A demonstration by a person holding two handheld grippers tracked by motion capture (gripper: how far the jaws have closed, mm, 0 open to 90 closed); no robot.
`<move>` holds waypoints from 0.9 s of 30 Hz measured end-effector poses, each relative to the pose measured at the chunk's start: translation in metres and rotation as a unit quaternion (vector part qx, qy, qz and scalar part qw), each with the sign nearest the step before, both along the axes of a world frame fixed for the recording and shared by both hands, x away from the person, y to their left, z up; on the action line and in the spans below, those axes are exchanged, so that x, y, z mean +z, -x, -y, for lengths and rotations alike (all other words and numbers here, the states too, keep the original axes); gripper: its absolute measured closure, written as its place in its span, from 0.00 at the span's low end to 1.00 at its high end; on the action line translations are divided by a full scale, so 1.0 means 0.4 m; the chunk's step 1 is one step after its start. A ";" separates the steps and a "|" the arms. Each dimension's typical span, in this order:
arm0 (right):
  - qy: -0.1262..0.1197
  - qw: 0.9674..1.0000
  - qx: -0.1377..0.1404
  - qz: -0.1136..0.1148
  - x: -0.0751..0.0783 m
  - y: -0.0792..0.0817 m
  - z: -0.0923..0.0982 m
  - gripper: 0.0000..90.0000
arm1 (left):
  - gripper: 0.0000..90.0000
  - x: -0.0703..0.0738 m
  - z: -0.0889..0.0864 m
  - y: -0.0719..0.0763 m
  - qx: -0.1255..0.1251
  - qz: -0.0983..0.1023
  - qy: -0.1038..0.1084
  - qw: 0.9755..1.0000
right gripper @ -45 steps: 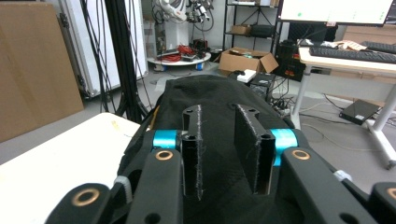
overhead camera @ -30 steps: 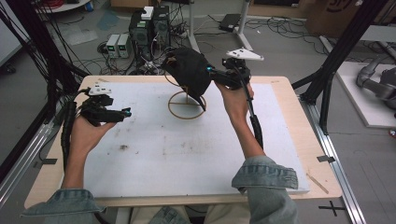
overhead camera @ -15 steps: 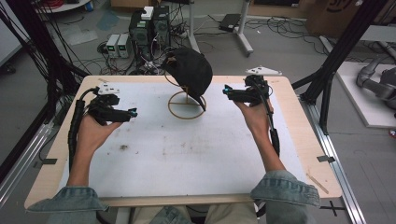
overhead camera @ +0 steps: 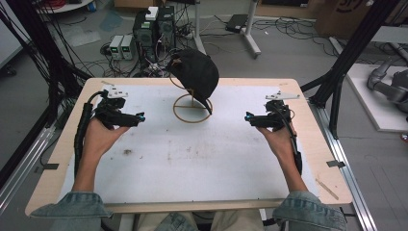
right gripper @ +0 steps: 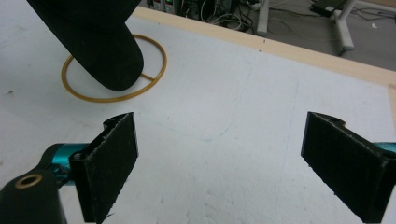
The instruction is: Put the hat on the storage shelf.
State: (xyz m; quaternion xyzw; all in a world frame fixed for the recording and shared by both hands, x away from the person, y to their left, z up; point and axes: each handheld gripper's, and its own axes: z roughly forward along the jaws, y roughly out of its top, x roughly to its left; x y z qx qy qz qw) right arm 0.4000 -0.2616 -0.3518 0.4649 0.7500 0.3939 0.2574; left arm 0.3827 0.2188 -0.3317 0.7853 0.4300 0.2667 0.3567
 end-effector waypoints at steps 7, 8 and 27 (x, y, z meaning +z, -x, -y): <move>0.005 1.000 0.010 0.000 -0.002 0.007 -0.006 0.10 | 0.19 0.000 0.003 -0.002 -0.004 0.004 -0.003 1.000; 0.009 1.000 0.012 -0.003 -0.006 0.003 -0.009 0.03 | 0.18 -0.001 0.004 -0.002 -0.005 0.003 -0.005 1.000; 0.008 1.000 0.011 -0.007 -0.009 -0.001 -0.005 0.03 | 0.18 -0.001 0.003 0.001 -0.008 0.003 -0.013 1.000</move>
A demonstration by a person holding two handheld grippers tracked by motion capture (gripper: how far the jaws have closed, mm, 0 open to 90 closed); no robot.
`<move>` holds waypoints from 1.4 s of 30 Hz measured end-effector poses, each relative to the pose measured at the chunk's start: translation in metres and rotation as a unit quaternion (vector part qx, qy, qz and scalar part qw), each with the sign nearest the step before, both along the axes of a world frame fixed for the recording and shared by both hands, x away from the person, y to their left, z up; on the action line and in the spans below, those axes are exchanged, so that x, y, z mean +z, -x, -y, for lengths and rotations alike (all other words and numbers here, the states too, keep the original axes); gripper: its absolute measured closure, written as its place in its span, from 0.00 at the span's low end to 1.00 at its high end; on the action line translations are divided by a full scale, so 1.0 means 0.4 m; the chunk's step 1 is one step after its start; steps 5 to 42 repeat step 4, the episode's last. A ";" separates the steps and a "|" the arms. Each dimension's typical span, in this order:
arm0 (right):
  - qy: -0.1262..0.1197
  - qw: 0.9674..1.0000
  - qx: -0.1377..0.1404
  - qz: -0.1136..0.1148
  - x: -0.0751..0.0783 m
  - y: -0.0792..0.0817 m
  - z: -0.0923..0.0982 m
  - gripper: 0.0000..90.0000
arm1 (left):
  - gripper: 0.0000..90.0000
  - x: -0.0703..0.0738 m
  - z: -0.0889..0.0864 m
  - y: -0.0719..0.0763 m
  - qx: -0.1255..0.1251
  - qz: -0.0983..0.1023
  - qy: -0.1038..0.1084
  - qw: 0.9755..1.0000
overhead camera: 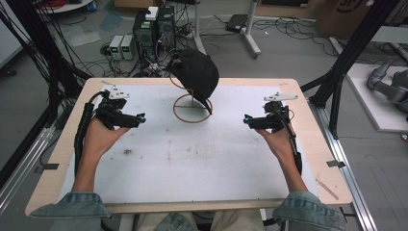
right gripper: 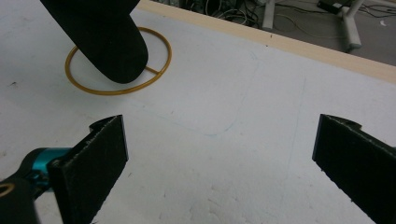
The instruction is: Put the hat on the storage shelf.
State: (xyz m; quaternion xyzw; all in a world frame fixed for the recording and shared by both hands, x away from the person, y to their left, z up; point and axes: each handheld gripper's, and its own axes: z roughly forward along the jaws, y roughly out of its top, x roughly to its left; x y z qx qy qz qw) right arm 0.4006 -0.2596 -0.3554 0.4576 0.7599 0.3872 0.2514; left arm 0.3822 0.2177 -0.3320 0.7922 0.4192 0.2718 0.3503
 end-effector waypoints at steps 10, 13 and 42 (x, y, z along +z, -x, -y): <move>-0.004 1.000 0.002 -0.001 -0.001 -0.002 -0.001 0.03 | 0.18 0.001 -0.001 0.002 -0.001 0.002 0.000 1.000; -0.004 1.000 0.002 -0.001 -0.001 -0.002 -0.001 0.03 | 0.18 0.001 -0.001 0.002 -0.001 0.002 0.000 1.000; -0.004 1.000 0.002 -0.001 -0.001 -0.002 -0.001 0.03 | 0.18 0.001 -0.001 0.002 -0.001 0.002 0.000 1.000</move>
